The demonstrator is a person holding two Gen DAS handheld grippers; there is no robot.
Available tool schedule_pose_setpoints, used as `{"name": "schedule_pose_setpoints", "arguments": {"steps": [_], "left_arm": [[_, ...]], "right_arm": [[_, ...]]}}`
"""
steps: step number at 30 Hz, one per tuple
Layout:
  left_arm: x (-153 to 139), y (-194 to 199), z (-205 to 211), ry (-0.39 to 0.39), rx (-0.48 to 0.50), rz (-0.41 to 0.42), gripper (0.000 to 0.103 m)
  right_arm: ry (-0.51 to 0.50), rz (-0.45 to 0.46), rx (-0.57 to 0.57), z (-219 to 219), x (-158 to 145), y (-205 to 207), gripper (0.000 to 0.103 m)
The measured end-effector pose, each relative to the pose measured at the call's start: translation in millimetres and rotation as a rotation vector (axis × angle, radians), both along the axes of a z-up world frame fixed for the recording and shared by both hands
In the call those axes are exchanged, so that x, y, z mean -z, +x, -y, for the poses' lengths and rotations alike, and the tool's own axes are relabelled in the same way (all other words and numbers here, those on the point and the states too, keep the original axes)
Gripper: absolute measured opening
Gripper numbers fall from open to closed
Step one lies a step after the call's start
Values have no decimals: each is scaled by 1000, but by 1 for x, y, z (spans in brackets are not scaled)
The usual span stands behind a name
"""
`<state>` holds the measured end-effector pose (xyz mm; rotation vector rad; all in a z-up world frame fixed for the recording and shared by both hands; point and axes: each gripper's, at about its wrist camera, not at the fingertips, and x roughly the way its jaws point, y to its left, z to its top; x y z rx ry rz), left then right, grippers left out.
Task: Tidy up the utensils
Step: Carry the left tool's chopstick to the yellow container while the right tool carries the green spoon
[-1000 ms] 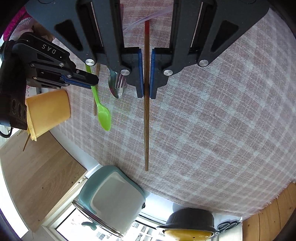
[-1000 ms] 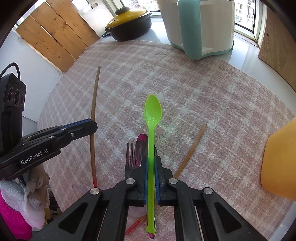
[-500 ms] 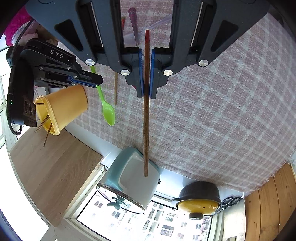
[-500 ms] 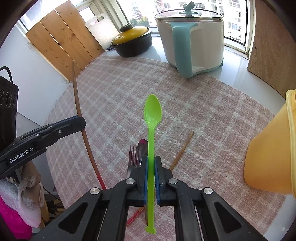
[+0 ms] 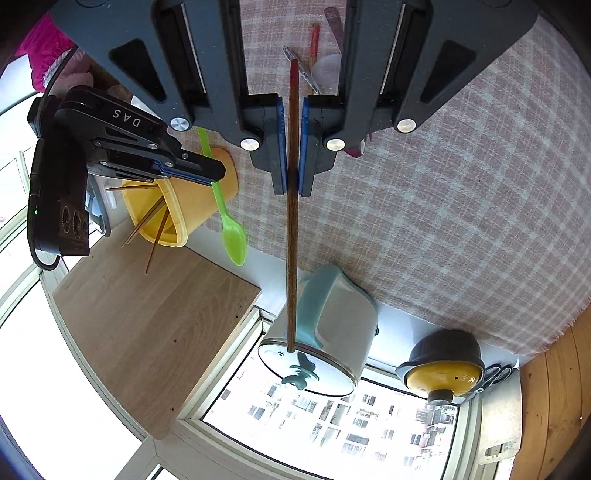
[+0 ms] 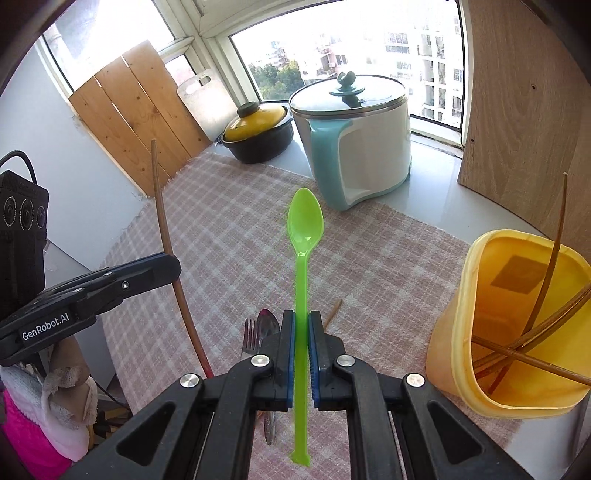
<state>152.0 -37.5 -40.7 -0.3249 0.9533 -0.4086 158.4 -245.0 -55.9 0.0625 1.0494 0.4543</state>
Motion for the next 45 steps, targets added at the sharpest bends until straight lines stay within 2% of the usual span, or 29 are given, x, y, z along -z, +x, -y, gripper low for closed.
{"name": "schedule_pose_setpoints", "arguments": {"steps": [13, 23, 36, 45], "left_arm": [[-42, 7, 60, -45, 43, 73, 4], [-67, 25, 98, -77, 81, 105, 4], [-69, 57, 146, -89, 116, 103, 4], [-56, 76, 172, -38, 122, 91, 4]], "right_arm": [[11, 102, 34, 58, -41, 6, 4], [22, 133, 97, 100, -52, 19, 4], [4, 139, 151, 134, -44, 38, 4], [4, 129, 173, 144, -35, 46, 4]]}}
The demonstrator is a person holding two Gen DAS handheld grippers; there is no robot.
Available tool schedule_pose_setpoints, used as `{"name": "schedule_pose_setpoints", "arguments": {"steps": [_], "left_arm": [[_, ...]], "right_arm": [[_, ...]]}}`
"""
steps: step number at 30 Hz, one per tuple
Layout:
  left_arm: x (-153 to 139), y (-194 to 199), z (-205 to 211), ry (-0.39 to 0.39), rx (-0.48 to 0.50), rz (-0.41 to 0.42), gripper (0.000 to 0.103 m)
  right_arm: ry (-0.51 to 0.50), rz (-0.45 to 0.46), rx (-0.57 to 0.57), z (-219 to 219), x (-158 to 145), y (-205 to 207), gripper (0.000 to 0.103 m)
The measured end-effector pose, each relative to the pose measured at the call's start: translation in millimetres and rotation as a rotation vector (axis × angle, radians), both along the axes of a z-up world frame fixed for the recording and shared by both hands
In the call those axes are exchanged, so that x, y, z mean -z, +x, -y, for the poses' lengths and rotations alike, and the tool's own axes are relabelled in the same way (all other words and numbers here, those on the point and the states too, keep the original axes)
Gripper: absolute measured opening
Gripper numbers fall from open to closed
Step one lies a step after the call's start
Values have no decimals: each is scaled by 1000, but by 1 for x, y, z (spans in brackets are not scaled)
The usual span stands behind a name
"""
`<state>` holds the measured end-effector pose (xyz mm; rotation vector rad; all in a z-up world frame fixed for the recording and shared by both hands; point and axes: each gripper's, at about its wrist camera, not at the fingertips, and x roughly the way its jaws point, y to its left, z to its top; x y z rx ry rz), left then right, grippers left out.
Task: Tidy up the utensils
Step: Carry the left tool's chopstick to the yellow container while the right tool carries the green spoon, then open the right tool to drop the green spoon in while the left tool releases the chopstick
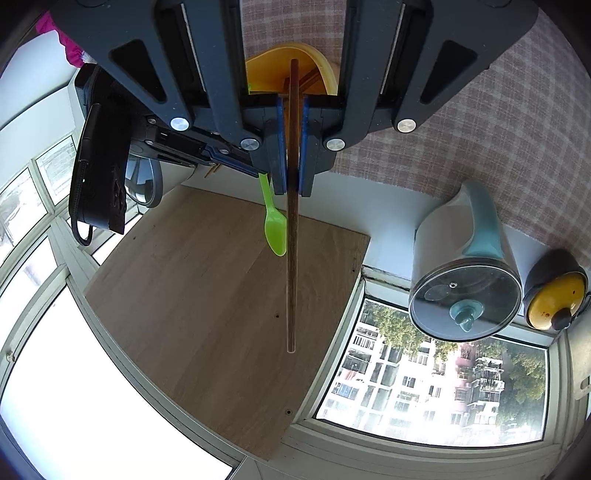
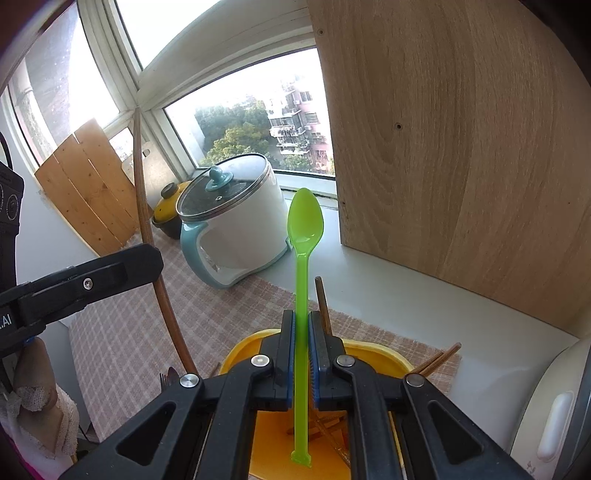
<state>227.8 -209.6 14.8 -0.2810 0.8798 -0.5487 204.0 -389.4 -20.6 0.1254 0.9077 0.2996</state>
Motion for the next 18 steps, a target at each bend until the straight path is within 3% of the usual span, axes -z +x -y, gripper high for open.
{"name": "schedule_pose_setpoints", "arguments": {"steps": [15, 17, 18], "left_arm": [[20, -2, 9, 43, 35, -53, 4], [23, -2, 8, 44, 37, -65, 4], [24, -3, 8, 44, 42, -68, 4]], "right_arm": [[-31, -25, 4, -6, 12, 1, 7], [-29, -22, 14, -5, 11, -1, 25], [-28, -18, 18, -5, 11, -2, 29]]}}
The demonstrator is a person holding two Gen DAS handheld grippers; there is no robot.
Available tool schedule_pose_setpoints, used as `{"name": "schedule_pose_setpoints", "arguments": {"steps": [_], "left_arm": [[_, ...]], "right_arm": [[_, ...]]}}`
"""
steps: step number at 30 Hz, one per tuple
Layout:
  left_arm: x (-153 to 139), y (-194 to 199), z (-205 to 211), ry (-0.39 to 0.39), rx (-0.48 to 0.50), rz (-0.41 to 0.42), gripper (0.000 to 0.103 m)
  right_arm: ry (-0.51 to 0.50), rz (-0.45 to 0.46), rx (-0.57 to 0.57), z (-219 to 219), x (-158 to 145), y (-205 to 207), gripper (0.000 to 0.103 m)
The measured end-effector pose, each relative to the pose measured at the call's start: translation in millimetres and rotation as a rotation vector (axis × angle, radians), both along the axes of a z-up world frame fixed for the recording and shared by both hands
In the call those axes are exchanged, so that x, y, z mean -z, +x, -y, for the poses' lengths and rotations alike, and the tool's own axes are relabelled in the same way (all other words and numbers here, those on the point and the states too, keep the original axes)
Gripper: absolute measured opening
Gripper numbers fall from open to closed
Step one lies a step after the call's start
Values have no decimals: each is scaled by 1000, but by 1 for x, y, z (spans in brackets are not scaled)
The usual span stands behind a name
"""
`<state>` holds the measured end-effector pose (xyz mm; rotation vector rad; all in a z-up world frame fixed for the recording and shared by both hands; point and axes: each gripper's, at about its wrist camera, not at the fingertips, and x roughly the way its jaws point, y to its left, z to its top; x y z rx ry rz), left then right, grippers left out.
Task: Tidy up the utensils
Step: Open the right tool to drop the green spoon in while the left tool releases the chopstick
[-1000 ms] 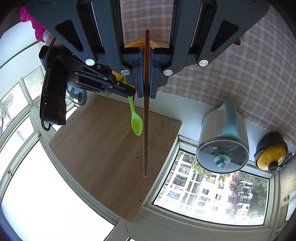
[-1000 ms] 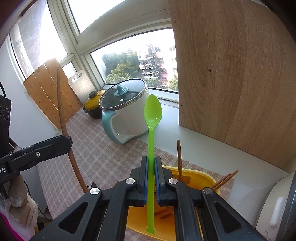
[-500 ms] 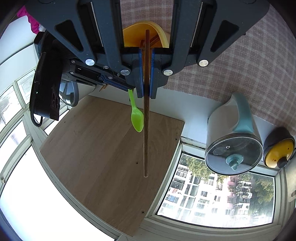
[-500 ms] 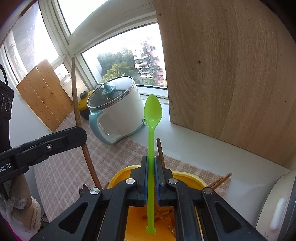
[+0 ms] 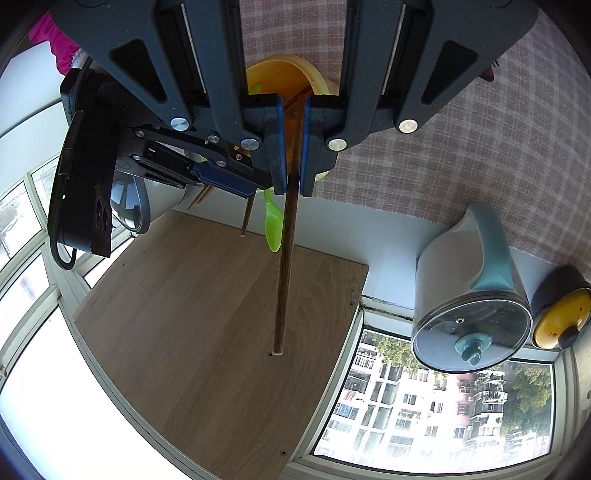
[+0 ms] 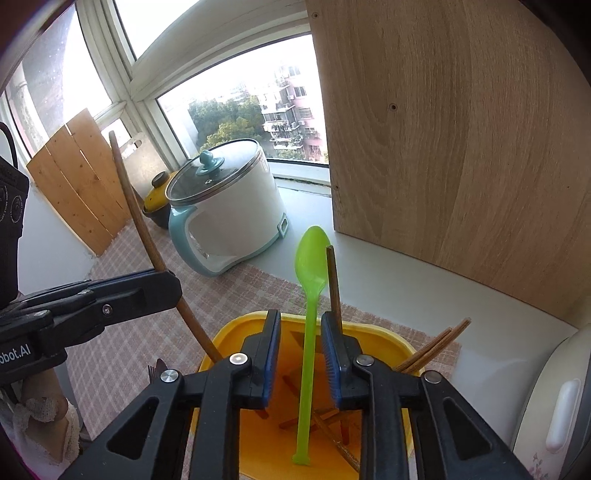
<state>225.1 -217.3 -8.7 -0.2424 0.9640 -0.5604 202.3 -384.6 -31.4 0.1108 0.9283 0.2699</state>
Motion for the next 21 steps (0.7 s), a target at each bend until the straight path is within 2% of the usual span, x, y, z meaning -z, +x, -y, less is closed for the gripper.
{"name": "schedule_pose_setpoints", "arguments": {"steps": [7, 9, 11, 15, 21], "left_arm": [[-4, -11, -3, 24, 17, 13, 4], [-5, -13, -7, 21, 13, 15, 6], [-6, -15, -11, 17, 11, 15, 7], [-9, -19, -21, 9, 8, 15, 7], [-14, -33, -36, 31, 11, 35, 7]], "right_arm": [[-26, 18, 27, 3, -5, -10, 33], [-31, 24, 37, 5, -7, -15, 39], [-32, 32, 50, 6, -9, -19, 49], [-46, 38, 58, 4, -12, -26, 52], [-52, 57, 71, -3, -16, -41, 64]]}}
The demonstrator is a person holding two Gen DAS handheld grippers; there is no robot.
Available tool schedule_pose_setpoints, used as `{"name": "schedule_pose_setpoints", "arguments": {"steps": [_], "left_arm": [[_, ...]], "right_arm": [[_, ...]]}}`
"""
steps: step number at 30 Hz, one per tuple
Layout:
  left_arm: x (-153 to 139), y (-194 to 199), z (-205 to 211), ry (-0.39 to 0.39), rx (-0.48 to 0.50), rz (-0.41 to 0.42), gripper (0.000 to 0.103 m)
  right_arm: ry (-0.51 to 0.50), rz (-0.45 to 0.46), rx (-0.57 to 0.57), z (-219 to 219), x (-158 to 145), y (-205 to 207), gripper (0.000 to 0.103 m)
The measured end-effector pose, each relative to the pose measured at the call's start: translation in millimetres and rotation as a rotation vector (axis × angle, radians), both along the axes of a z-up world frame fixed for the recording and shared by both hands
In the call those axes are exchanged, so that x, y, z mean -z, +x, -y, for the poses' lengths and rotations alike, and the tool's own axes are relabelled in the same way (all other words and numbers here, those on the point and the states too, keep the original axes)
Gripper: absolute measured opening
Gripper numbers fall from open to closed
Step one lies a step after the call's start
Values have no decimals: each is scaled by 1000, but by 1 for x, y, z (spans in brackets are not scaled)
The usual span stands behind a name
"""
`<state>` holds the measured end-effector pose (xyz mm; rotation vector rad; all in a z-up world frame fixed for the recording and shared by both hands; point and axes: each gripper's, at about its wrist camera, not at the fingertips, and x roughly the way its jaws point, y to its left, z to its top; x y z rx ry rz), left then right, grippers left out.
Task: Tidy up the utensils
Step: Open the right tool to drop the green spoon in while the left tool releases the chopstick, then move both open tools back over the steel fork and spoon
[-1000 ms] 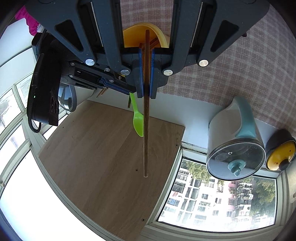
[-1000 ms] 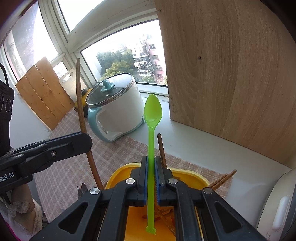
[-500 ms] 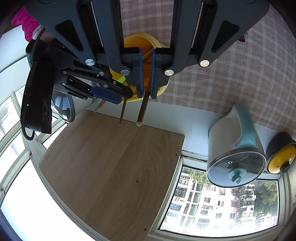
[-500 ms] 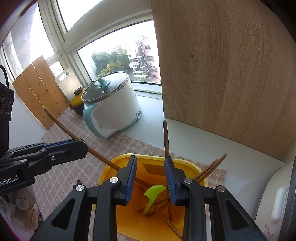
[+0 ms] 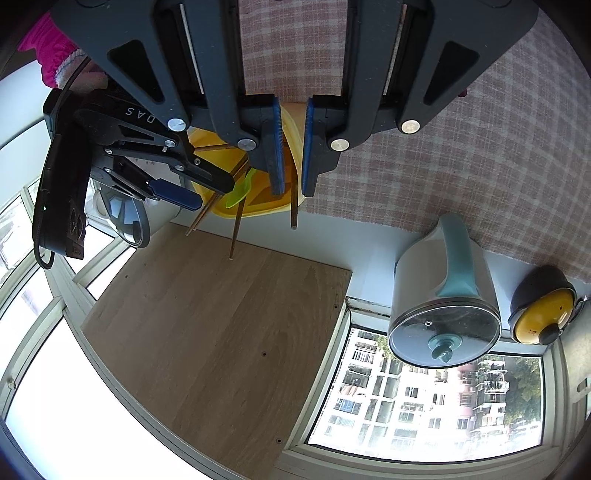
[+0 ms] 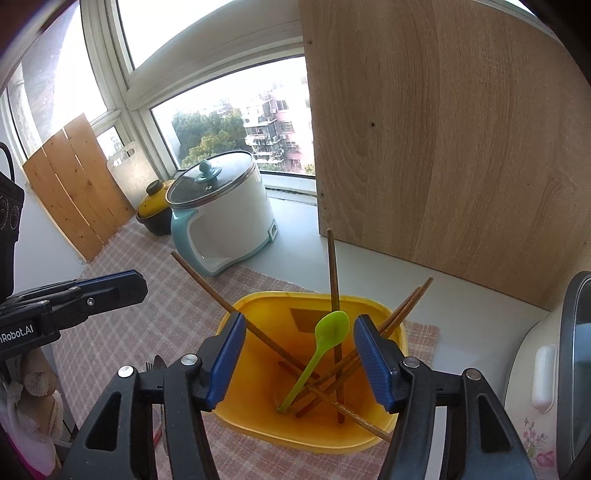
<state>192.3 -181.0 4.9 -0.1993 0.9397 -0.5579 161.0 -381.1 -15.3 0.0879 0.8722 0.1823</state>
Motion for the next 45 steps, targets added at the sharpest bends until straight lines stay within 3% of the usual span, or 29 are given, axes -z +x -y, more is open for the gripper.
{"name": "schedule_pose_setpoints", "arguments": {"steps": [6, 9, 12, 20, 30, 45], "left_arm": [[2, -17, -30, 37, -13, 21, 7], [6, -26, -52, 59, -31, 29, 16], [13, -35, -74, 89, -53, 29, 16], [42, -65, -131, 162, -74, -21, 23], [109, -94, -164, 176, -59, -180, 23], [167, -94, -149, 189, -22, -275, 23]], "right_arm": [[-12, 38, 10, -11, -8, -20, 79], [-28, 82, 5, -18, -14, -33, 90], [-54, 126, 4, -28, -20, -45, 103], [-46, 137, -20, -54, -20, -66, 103], [-76, 52, -127, -103, 4, -74, 102], [-70, -93, -180, -138, 50, -79, 74]]}}
